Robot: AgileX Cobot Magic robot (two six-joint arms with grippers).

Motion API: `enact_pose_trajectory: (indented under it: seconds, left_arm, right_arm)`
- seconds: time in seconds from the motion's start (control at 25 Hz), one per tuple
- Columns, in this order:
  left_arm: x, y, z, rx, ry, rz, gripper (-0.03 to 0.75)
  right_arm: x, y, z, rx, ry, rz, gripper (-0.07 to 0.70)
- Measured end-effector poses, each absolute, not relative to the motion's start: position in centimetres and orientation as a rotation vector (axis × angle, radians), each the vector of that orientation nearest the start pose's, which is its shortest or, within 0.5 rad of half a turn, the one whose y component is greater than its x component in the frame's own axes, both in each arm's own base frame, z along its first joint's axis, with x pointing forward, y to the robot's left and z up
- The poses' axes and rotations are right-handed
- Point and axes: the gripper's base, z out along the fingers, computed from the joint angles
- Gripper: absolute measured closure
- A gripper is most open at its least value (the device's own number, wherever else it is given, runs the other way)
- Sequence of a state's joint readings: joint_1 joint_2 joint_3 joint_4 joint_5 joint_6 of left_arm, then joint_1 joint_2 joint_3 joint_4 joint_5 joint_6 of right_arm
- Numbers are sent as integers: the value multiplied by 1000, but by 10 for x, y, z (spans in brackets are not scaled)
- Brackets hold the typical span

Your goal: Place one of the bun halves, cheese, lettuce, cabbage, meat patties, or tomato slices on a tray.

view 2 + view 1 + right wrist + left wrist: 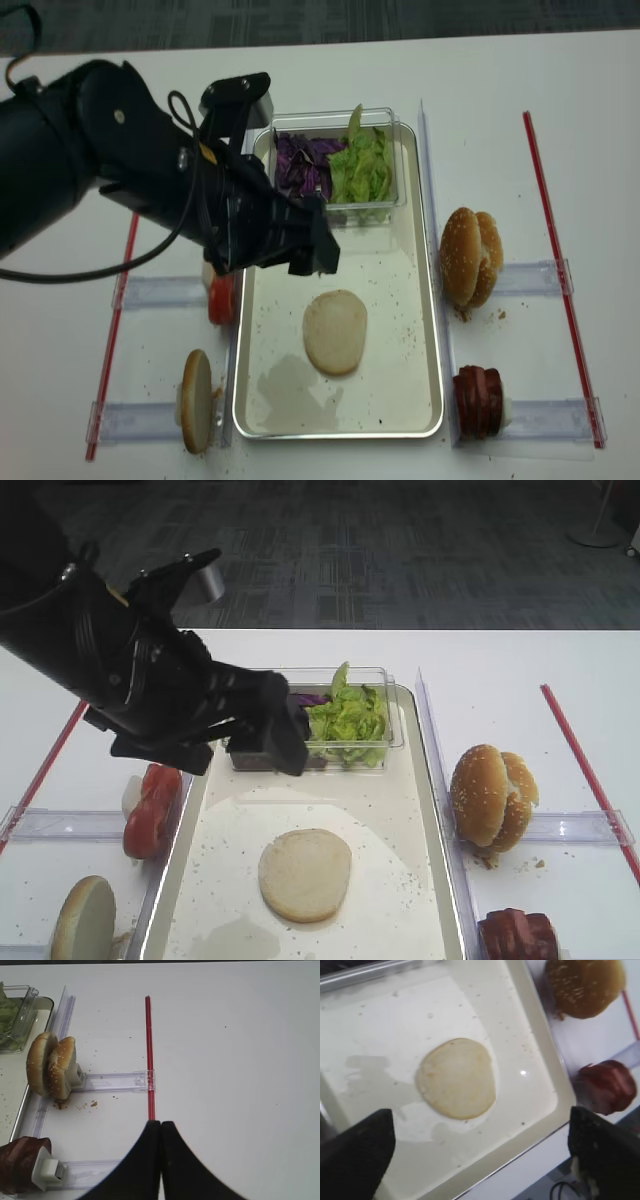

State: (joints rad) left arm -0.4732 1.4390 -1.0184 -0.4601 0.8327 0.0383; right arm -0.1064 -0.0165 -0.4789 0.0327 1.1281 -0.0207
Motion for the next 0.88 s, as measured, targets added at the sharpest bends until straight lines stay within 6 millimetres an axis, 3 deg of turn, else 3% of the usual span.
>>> enact_pose_trajectory:
  seconds: [0.24, 0.4, 0.72, 0.88]
  left_arm:
    - [238, -136, 263, 450, 2813, -338, 72]
    - [238, -129, 261, 499, 2826, -216, 72]
    - [240, -123, 260, 473, 2839, -158, 72]
    - [248, -106, 260, 364, 2852, -144, 72]
  right_arm:
    - [-8, 4, 266, 88, 2114, -36, 267]
    - [-8, 4, 266, 88, 2114, -36, 267]
    - [-8, 4, 266, 88, 2114, -36, 267]
    - [-8, 4, 266, 88, 2114, -36, 267]
